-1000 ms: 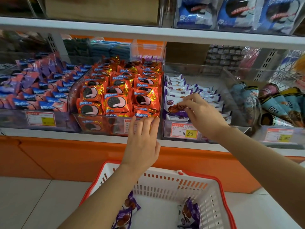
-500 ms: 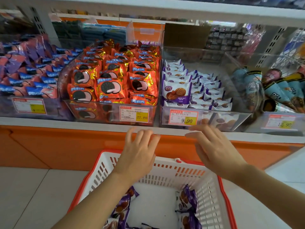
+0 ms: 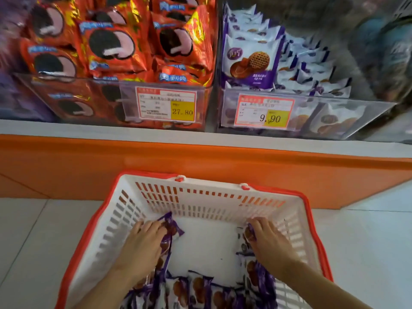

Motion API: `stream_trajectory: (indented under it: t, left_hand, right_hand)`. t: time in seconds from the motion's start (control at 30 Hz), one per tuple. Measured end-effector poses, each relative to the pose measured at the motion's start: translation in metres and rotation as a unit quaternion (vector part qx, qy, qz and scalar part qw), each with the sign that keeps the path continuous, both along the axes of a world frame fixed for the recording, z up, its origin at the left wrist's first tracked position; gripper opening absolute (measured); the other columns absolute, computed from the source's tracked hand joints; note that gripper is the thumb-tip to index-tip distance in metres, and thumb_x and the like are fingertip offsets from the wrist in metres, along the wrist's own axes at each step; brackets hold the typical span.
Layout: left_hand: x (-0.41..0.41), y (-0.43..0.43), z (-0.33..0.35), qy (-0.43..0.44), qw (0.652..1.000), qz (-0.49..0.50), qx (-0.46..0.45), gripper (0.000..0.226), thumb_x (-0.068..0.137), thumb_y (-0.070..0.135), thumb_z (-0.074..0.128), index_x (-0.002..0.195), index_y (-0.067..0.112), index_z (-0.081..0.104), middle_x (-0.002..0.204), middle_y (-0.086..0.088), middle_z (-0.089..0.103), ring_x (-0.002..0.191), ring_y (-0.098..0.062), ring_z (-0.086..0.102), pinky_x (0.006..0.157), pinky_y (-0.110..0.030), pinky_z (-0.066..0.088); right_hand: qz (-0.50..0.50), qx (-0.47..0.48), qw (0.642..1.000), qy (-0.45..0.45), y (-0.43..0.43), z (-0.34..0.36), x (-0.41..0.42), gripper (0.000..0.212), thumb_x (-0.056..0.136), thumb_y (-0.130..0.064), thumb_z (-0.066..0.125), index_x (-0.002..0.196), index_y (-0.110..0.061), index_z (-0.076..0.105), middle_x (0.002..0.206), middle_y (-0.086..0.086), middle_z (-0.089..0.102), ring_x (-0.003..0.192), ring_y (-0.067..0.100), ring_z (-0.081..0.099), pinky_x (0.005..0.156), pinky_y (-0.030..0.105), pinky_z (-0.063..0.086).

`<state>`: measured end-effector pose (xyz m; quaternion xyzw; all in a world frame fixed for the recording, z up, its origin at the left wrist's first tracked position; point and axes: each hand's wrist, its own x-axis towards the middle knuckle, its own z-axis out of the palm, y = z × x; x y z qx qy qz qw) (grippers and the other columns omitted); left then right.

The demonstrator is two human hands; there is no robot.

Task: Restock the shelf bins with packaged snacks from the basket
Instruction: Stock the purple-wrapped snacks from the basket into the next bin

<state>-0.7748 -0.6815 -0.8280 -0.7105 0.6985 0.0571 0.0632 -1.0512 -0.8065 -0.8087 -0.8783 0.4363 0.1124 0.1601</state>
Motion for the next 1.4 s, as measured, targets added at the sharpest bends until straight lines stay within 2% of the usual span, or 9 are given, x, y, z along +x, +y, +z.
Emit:
stream_trajectory:
  t: [0.17, 0.27, 0.33, 0.57, 0.7, 0.83, 0.9, 1.17, 1.4]
  left_hand:
    - [0.007, 0.003, -0.036, 0.023, 0.994, 0.089, 0.062, 0.043, 0.059, 0.031, 0.087, 0.099, 0.025, 0.071, 0.097, 0.006, 0.069, 0.088, -0.014, 0.064, 0.078, -0.034, 0.053]
    - [0.006, 0.004, -0.049, 0.016, 0.991, 0.091, 0.101, 0.047, 0.097, 0.041, 0.047, 0.141, 0.027, 0.039, 0.142, 0.007, 0.044, 0.131, -0.015, 0.039, 0.109, -0.032, 0.027]
    - [0.006, 0.002, -0.054, 0.008, 0.989, 0.087, 0.117, 0.051, 0.100, 0.041, 0.037, 0.148, 0.024, 0.026, 0.149, 0.005, 0.034, 0.137, -0.017, 0.029, 0.114, -0.032, 0.019]
    - [0.004, -0.002, -0.067, 0.009, 0.988, 0.091, 0.124, 0.051, 0.098, 0.040, 0.044, 0.145, 0.027, 0.031, 0.142, 0.007, 0.037, 0.132, -0.015, 0.030, 0.111, -0.028, 0.019]
    - [0.000, -0.001, -0.065, 0.013, 0.987, 0.080, 0.136, 0.047, 0.095, 0.038, 0.050, 0.138, 0.024, 0.036, 0.139, 0.005, 0.044, 0.129, -0.015, 0.035, 0.110, -0.029, 0.022]
    - [-0.004, -0.002, -0.055, 0.049, 0.984, 0.111, 0.129, 0.046, 0.094, 0.039, 0.052, 0.134, 0.025, 0.036, 0.136, 0.006, 0.049, 0.126, -0.012, 0.044, 0.109, -0.030, 0.026]
    - [-0.005, -0.005, -0.045, 0.061, 0.982, 0.131, 0.119, 0.052, 0.093, 0.043, 0.052, 0.139, 0.025, 0.034, 0.138, 0.006, 0.047, 0.127, -0.011, 0.044, 0.110, -0.030, 0.025]
    - [-0.019, -0.017, 0.016, 0.078, 0.985, 0.140, 0.070, 0.043, 0.089, 0.041, 0.057, 0.128, 0.028, 0.044, 0.130, 0.010, 0.051, 0.124, -0.012, 0.039, 0.108, -0.030, 0.024]
    - [-0.044, -0.014, 0.089, 0.188, 0.971, 0.147, -0.016, 0.041, 0.081, 0.032, 0.069, 0.111, 0.033, 0.041, 0.121, 0.018, 0.057, 0.108, -0.004, 0.055, 0.099, -0.024, 0.040]
  right_hand:
    - [-0.106, 0.041, 0.993, 0.034, -0.002, -0.036, 0.004, 0.052, 0.099, -0.017, 0.042, 0.145, -0.015, 0.021, 0.146, 0.002, 0.030, 0.129, 0.019, 0.039, 0.104, 0.026, 0.036]
    - [-0.109, 0.025, 0.990, 0.091, -0.005, -0.055, 0.007, 0.051, 0.097, -0.018, 0.044, 0.143, -0.015, 0.024, 0.144, 0.004, 0.030, 0.129, 0.021, 0.038, 0.102, 0.028, 0.040]
    - [-0.117, 0.011, 0.988, 0.097, -0.007, -0.063, 0.010, 0.046, 0.096, -0.015, 0.044, 0.139, -0.014, 0.028, 0.140, 0.006, 0.033, 0.126, 0.022, 0.039, 0.100, 0.027, 0.040]
    - [-0.199, 0.040, 0.979, 0.014, -0.009, -0.076, 0.021, 0.038, 0.099, -0.016, 0.042, 0.135, -0.007, 0.034, 0.132, 0.012, 0.043, 0.121, 0.027, 0.042, 0.099, 0.033, 0.035]
    - [-0.212, 0.032, 0.973, 0.083, -0.005, -0.070, 0.025, 0.033, 0.099, -0.016, 0.042, 0.130, -0.008, 0.036, 0.129, 0.009, 0.048, 0.118, 0.024, 0.048, 0.095, 0.030, 0.039]
    - [-0.198, 0.040, 0.974, 0.105, -0.003, -0.060, 0.028, 0.035, 0.096, -0.017, 0.050, 0.126, -0.011, 0.034, 0.125, 0.004, 0.054, 0.106, 0.020, 0.062, 0.070, 0.027, 0.045]
    - [-0.170, 0.038, 0.981, 0.086, 0.000, -0.055, 0.031, 0.039, 0.096, -0.019, 0.050, 0.130, -0.012, 0.033, 0.130, 0.004, 0.049, 0.108, 0.019, 0.060, 0.075, 0.028, 0.048]
    - [-0.198, 0.132, 0.971, -0.032, 0.003, 0.003, 0.041, 0.038, 0.090, -0.020, 0.059, 0.122, -0.017, 0.039, 0.120, 0.004, 0.057, 0.105, 0.020, 0.058, 0.082, 0.028, 0.050]
    - [-0.241, 0.179, 0.929, -0.215, 0.016, 0.076, 0.037, 0.043, 0.086, -0.023, 0.067, 0.117, -0.021, 0.039, 0.098, -0.009, 0.050, 0.078, 0.000, 0.049, 0.057, 0.007, 0.041]
